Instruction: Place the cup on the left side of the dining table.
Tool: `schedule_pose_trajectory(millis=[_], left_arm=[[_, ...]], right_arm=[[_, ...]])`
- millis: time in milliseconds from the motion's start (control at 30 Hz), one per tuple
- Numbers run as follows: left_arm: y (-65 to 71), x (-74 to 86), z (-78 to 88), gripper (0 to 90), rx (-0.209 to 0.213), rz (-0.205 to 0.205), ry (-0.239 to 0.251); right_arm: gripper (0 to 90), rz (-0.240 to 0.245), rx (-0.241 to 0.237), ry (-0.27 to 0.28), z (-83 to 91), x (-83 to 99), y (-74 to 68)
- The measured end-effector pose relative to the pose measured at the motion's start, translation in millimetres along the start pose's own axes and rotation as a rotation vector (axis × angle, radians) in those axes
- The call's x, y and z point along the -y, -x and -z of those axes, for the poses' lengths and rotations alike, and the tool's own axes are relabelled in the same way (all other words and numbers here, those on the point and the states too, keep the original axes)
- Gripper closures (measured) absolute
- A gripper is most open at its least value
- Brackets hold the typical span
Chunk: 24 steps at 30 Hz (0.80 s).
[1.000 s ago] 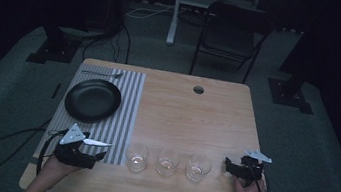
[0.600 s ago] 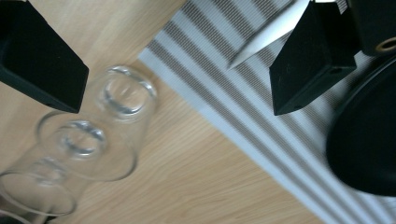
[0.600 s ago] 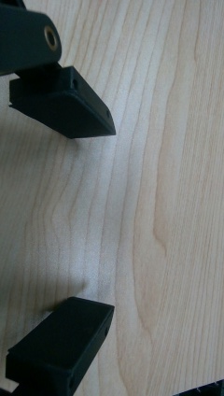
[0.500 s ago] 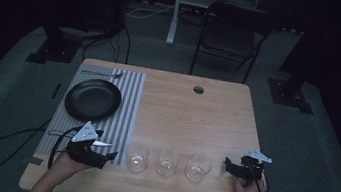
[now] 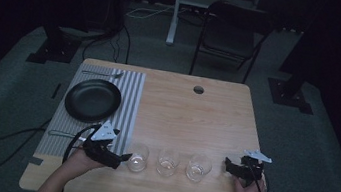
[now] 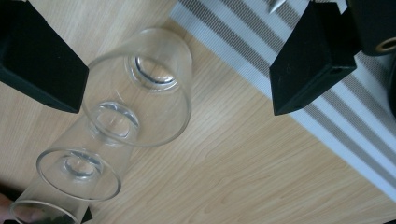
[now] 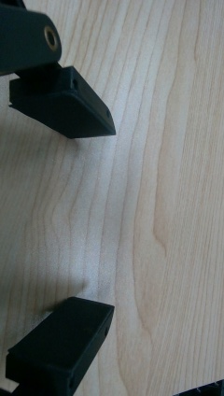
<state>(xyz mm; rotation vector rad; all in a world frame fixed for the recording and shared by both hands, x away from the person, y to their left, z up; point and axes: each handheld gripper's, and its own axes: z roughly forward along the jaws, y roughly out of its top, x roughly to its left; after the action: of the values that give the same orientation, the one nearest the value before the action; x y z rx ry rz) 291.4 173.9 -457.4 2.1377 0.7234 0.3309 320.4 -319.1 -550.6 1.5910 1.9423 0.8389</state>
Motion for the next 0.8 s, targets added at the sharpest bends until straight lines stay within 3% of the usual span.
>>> schedule_pose_trajectory(millis=[800], left_arm=[[17.7, -24.1, -24.2, 5.0, 0.08, -0.058, -0.036]], right_arm=[[12.2, 0.0, 0.0, 0.0, 0.0, 0.0, 0.0]])
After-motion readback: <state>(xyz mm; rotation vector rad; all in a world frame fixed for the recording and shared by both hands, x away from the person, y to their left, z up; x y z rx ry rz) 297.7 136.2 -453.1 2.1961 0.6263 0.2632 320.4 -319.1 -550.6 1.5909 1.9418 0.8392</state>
